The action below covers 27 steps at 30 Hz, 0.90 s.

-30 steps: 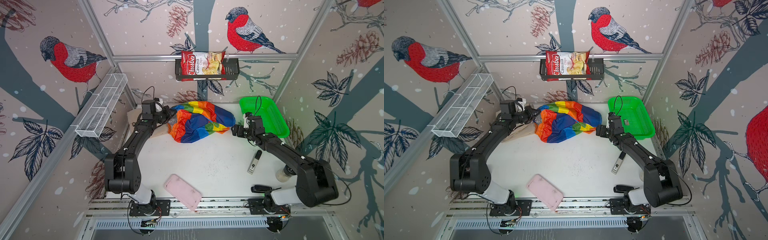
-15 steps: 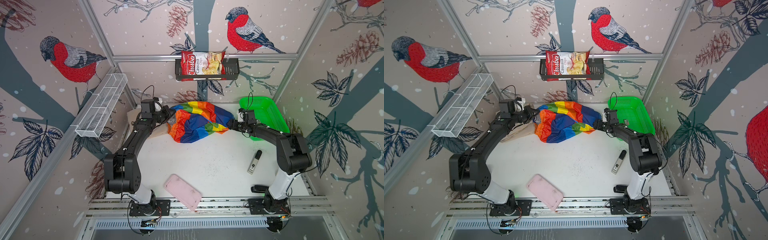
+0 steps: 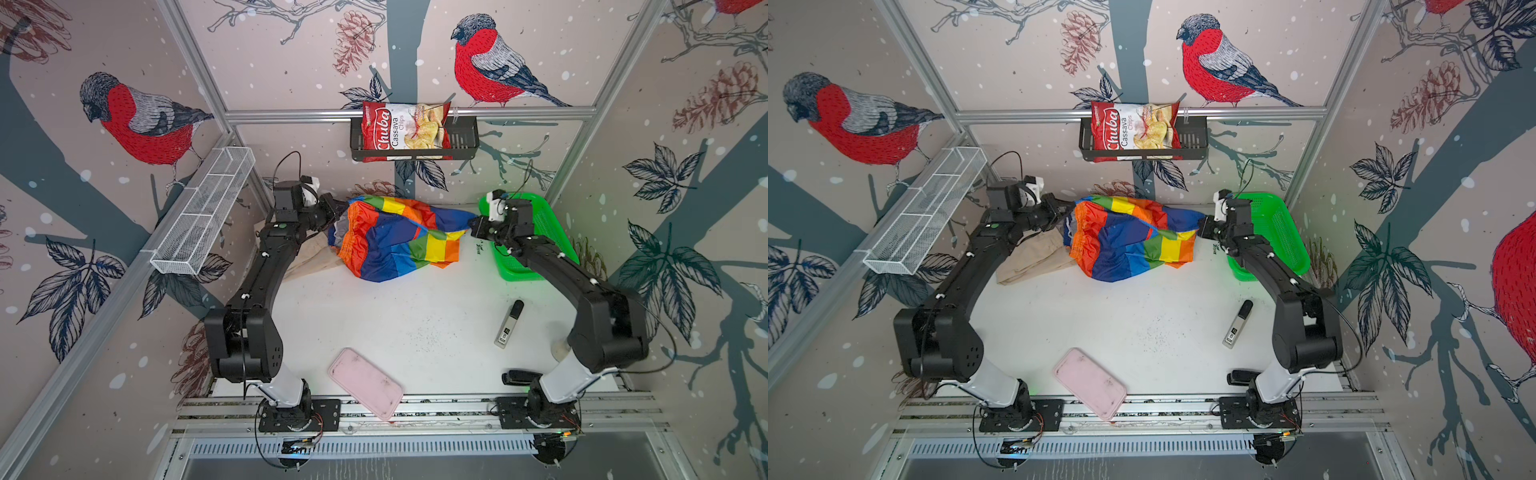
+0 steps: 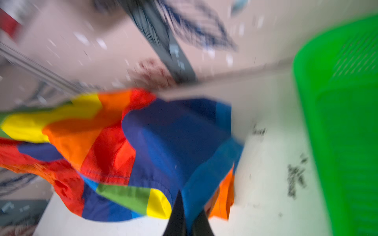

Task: Fold and stack the shorts
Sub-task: 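Grasp waistband with left and leg hem with right, lift and stretch apart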

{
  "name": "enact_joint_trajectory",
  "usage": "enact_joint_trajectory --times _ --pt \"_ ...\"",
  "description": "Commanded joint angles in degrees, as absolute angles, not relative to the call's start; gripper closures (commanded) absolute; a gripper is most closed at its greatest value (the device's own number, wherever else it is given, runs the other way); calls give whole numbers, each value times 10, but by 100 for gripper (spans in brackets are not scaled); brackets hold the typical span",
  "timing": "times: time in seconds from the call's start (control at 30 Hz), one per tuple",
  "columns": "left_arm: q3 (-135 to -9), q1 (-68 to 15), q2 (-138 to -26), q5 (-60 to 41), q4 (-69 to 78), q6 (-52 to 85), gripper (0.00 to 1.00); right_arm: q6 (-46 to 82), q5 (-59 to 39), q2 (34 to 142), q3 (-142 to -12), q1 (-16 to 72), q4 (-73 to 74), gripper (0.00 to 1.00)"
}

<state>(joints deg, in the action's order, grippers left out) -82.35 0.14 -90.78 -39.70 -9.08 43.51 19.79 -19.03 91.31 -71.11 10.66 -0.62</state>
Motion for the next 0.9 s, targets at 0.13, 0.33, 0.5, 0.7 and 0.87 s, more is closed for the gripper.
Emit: enact_joint_trajectory --times 0.13,0.33,0.5,0.7,0.87 --pt "-829 45 -869 -464 -43 487 100 228 -163 802 -728 27 -53 100" --pt "-871 -30 -894 -571 92 594 100 231 -187 761 -734 73 -31 100" --pt "-915 8 -895 -611 113 635 100 233 -172 747 -777 -5 -84 100" --pt "-908 -15 -893 -587 77 606 100 290 -206 697 -718 -29 -44 100" --pt "-968 -25 -940 -486 -107 474 100 265 -157 752 -706 28 -51 100"
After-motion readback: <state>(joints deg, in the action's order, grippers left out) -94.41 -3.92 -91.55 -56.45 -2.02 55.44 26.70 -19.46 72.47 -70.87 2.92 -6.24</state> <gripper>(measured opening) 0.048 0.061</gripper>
